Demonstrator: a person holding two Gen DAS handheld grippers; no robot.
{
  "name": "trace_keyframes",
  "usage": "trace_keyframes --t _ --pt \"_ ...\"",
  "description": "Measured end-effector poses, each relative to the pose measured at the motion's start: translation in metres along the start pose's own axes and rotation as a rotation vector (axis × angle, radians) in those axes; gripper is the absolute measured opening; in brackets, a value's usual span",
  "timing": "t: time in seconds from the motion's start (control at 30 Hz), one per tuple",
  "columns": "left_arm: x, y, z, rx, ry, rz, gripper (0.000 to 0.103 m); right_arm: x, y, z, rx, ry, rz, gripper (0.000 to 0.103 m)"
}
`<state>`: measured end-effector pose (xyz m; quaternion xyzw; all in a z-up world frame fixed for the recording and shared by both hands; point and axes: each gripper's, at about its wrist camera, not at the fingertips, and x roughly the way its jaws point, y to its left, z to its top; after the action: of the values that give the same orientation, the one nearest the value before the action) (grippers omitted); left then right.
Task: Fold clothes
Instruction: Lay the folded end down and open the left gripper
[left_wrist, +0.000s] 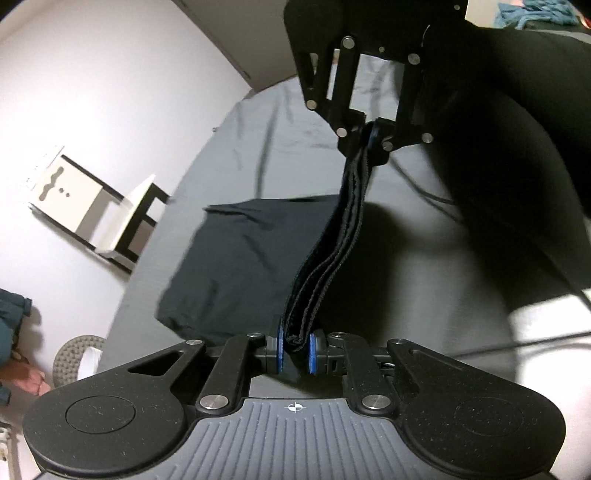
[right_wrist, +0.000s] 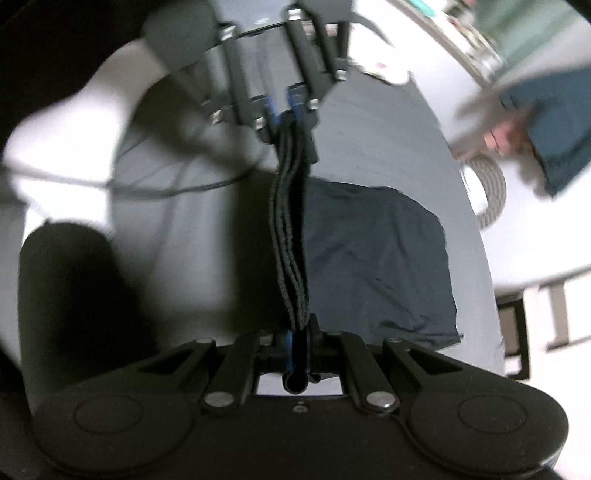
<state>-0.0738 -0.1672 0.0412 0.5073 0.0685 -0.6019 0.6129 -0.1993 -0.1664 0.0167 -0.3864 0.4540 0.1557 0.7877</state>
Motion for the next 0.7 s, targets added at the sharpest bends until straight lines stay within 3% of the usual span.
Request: trace_keyframes --t 0.3,0.63,0.67,0.7 --pt "0.066 0.072 0.013 -0.064 0.064 -0.085 0.012 0.031 -0.095 -0.02 0.245 -0.029 0.125 0.007" --pt "0.132 0.077 0.006 -0.082 0.166 -0.102 0.013 0.093 -0.146 -0.049 0.456 -0.027 0.287 0.009" --pt "0.136 0.076 0.006 -0.081 0.174 -0.096 0.016 0.095 -0.148 -0.05 0.478 -0.03 0.286 0.011" --pt "0.138 0.075 0.006 -0.074 0.182 -0.087 0.024 0.097 -0.151 -0.052 0.5 -0.032 0.285 0.012"
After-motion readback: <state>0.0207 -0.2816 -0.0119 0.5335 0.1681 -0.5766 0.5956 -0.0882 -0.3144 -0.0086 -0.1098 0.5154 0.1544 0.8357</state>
